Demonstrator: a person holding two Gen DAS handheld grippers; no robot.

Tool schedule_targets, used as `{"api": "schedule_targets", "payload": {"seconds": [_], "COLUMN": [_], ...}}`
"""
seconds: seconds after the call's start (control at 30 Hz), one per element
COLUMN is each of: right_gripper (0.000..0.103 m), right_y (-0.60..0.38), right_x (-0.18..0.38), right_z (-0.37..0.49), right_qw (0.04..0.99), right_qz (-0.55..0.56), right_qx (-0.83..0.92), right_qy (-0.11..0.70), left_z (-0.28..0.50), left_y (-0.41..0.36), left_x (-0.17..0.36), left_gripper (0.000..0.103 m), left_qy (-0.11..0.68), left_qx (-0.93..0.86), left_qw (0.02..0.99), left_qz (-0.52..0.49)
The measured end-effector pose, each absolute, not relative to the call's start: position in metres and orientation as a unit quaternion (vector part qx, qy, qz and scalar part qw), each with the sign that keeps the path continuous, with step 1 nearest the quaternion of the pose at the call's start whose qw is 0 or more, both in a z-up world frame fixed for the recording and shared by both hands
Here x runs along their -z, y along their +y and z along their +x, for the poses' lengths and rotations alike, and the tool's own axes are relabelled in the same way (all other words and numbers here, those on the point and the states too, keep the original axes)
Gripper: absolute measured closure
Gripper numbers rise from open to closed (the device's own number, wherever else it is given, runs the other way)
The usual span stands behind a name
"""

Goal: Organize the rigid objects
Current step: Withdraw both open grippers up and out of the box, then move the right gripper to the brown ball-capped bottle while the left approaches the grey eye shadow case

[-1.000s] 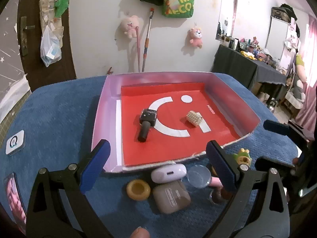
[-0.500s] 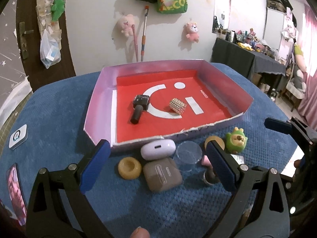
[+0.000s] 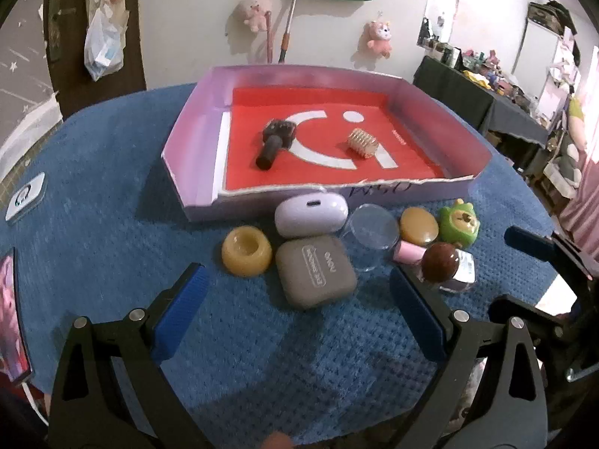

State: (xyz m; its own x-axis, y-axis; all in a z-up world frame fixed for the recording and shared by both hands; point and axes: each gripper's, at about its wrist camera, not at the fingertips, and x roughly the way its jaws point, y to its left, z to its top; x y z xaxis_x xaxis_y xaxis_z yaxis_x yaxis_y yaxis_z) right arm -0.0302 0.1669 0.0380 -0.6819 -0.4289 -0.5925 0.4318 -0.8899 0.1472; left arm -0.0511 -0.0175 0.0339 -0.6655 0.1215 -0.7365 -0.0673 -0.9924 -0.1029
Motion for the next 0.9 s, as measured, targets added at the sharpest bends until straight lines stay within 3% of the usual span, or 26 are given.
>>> {"api": "schedule_targets", "payload": {"seconds": [0.33,0.43,0.53,0.9], "right_gripper": [0.032,0.039,0.05,0.05], "right_y": [0.152,0.149,0.147,0.143], "right_x": [-0.018,-0.015,-0.015,-0.002], "right_z": [-0.026,-0.023,-0.023,-0.031], "right_qw": [0.266,0.269,0.282,0.293], "right_qz": [0.357,0.358,0.362,0.381], "right_qx": [0.895,0.894,0.888,0.877], "right_qy": [-0.009,-0.007,-0.01,-0.027], "left_z": [-0.042,-0.042,-0.043,-0.049], "left_y": [-0.013,-0.011,-0.009,-0.003], "left_x": [-0.028,-0.028,-0.027,-0.013], "left_gripper": [0.006,0.019,0.02,0.023], "left_qy": [-0.037,-0.037,-0.041,-0.044], "left_qx": [-0.912,-0.913,-0.911,-0.901], "left_qw": [0.065,0.072,0.077,0.088], "left_qz": [-0.403,-0.4,-0.404,-0.422]}}
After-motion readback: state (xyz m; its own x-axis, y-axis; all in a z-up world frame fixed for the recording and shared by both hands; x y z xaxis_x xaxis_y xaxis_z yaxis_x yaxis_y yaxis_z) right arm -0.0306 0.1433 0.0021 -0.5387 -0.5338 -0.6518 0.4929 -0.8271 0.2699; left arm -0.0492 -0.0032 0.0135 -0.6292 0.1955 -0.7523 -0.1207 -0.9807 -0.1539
